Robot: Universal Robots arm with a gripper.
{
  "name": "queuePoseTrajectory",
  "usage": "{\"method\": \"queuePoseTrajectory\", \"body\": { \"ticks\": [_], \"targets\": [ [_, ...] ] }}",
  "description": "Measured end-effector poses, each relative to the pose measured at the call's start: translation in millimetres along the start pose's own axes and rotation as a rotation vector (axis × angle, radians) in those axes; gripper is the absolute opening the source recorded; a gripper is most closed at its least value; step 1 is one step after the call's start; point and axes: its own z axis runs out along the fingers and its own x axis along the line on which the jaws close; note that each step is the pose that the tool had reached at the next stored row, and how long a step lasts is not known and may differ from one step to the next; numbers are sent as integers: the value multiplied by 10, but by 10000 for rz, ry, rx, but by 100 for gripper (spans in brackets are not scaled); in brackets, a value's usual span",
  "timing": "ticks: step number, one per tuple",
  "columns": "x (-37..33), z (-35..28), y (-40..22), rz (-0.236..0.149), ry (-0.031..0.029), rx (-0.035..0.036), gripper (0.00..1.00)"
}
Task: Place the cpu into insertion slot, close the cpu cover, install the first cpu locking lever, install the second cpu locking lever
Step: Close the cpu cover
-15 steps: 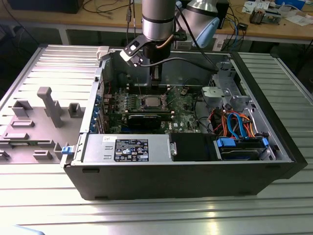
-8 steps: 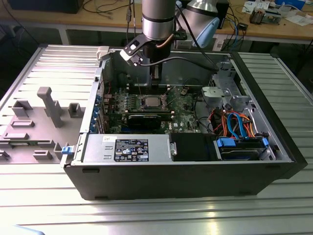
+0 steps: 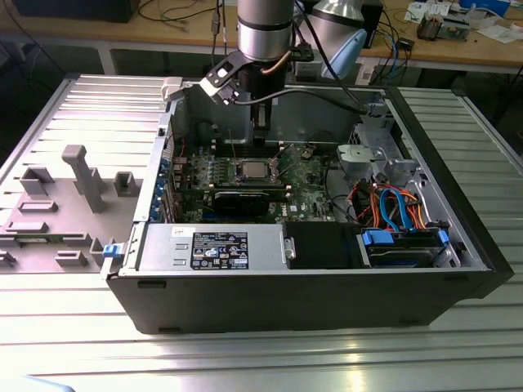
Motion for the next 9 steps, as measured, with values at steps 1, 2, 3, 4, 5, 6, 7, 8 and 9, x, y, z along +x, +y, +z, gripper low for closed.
{"method": "queuePoseTrajectory", "body": {
  "ticks": [1,2,3,4,5,6,7,8,9],
  "targets": [
    [0,-13,0,0,2,0,11],
    [1,-13,0,0,3,-1,11],
    [0,-14,0,0,1,0,11],
    [0,-15,5,-4,0,1,11],
    [0,-15,11,-2,-2,3,11],
    [0,-15,20,-1,-3,3,11],
    [0,-14,32,-1,-2,2,11],
    [1,-13,44,-1,0,1,11],
    [1,-13,55,-1,0,1,11]
  ]
}}
